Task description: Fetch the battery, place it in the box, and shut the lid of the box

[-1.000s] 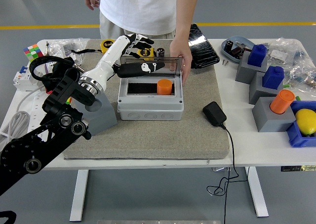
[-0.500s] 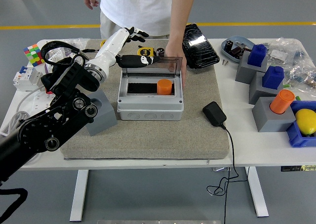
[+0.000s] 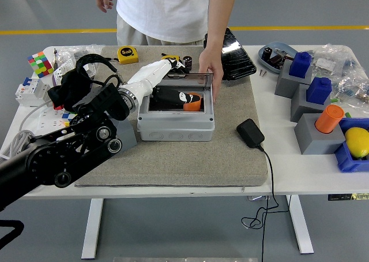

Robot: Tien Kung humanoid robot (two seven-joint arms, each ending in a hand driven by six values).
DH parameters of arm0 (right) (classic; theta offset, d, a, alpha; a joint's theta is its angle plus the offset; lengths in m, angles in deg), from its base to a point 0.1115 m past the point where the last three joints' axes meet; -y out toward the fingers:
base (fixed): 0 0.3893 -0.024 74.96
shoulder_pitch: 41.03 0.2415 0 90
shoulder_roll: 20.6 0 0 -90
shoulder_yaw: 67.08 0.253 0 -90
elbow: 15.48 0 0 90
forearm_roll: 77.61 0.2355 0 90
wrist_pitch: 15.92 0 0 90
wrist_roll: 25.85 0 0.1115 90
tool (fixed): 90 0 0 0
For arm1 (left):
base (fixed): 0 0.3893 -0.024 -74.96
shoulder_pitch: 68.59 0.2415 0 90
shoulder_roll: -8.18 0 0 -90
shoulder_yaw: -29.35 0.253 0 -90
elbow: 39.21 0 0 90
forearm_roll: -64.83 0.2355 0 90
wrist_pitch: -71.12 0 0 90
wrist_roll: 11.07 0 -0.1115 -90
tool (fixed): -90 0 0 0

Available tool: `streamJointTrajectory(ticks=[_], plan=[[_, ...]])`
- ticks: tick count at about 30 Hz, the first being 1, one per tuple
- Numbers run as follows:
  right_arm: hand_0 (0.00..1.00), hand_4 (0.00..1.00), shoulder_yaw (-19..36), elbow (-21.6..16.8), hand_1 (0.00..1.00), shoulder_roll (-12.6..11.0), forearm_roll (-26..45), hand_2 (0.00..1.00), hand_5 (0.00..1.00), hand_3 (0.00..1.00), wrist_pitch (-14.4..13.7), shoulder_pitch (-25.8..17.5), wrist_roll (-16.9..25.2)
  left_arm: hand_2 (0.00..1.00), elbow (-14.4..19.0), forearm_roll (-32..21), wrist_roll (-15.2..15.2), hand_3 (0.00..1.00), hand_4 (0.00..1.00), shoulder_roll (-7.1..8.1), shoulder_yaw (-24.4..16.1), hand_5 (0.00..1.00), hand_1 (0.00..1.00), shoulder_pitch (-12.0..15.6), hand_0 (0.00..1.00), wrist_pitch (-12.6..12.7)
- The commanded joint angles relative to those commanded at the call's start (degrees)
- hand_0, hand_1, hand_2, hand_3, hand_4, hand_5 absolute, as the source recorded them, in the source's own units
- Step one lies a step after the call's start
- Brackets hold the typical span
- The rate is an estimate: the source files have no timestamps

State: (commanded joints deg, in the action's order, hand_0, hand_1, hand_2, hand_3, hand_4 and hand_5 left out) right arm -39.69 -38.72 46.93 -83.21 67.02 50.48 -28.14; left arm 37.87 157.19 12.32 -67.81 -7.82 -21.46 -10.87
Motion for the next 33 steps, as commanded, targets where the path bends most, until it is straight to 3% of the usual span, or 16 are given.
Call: streamJointTrajectory(ticks=[5, 24, 29, 33], plan=[[0.623, 0.989, -0.01, 0.00, 0.641, 0.07, -0.08, 0.664, 0.514, 0.567, 0.00, -0.01, 0.02, 0.699, 2.55, -1.04, 0.51, 0.707, 0.998, 0.83, -0.11, 0.504, 0.734, 1.11, 0.694, -0.41], [0.623, 0.990, 0.41, 0.04, 0.642, 0.33, -0.25, 0.664, 0.514, 0.567, -0.12, -0.02, 0.08, 0.689, 5.51, -5.25, 0.69, 0.700, 0.998, 2.62, 1.44, 0.538, 0.715, 4.25, 0.638, -0.79], [0.623, 0.990, 0.40, 0.06, 0.642, 0.34, -0.24, 0.664, 0.515, 0.567, -0.17, -0.06, 0.11, 0.688, 7.19, -5.22, 0.52, 0.700, 0.998, 2.96, -0.44, 0.548, 0.712, 5.42, 0.627, -0.70], [0.623, 0.990, 0.38, 0.12, 0.641, 0.35, -0.21, 0.664, 0.515, 0.567, -0.16, 0.01, 0.07, 0.689, 9.63, -4.70, -0.07, 0.706, 0.998, 3.06, -4.36, 0.548, 0.710, 7.11, 0.624, -0.17]])
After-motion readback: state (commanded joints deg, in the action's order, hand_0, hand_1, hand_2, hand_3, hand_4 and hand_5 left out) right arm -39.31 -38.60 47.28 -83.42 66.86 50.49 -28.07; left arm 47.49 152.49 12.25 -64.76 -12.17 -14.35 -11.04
